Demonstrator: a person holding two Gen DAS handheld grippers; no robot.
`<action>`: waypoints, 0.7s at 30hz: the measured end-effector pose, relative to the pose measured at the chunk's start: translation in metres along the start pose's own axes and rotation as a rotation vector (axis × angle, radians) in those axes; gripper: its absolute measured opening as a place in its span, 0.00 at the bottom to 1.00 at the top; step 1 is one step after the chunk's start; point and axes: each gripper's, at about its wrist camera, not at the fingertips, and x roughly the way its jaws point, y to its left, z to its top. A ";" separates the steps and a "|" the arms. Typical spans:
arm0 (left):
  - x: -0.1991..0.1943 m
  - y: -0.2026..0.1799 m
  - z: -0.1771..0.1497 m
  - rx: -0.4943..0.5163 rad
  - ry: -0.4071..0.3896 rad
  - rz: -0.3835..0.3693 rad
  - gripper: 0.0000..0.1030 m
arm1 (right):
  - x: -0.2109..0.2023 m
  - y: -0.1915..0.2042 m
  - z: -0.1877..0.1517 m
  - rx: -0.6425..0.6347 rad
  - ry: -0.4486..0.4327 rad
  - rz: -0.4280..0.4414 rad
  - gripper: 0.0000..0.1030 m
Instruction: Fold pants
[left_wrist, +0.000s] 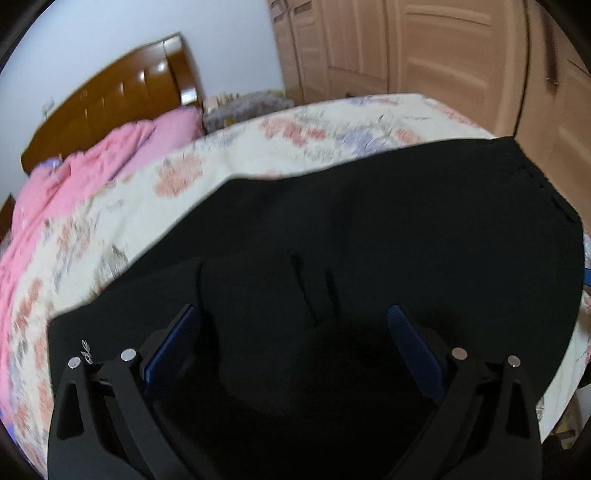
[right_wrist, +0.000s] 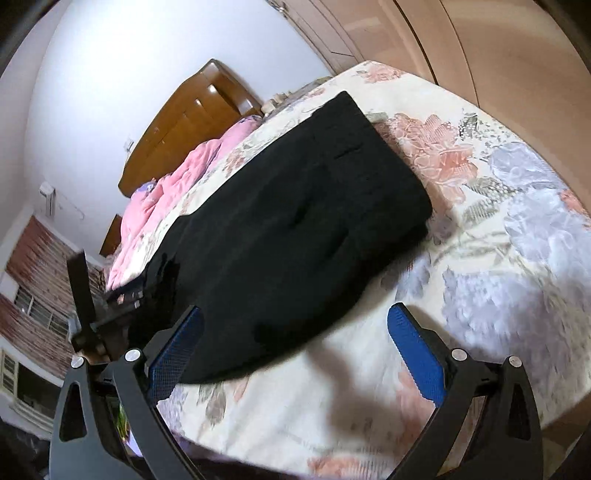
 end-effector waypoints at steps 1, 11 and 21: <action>0.001 0.000 -0.002 0.005 0.003 0.012 0.98 | 0.002 -0.002 0.003 0.015 0.008 0.020 0.94; 0.008 0.004 -0.008 -0.025 0.012 -0.012 0.98 | 0.011 -0.009 0.018 0.144 0.017 0.048 0.91; 0.006 0.004 -0.008 -0.021 0.012 -0.023 0.98 | 0.029 -0.001 0.012 0.176 -0.003 0.021 0.44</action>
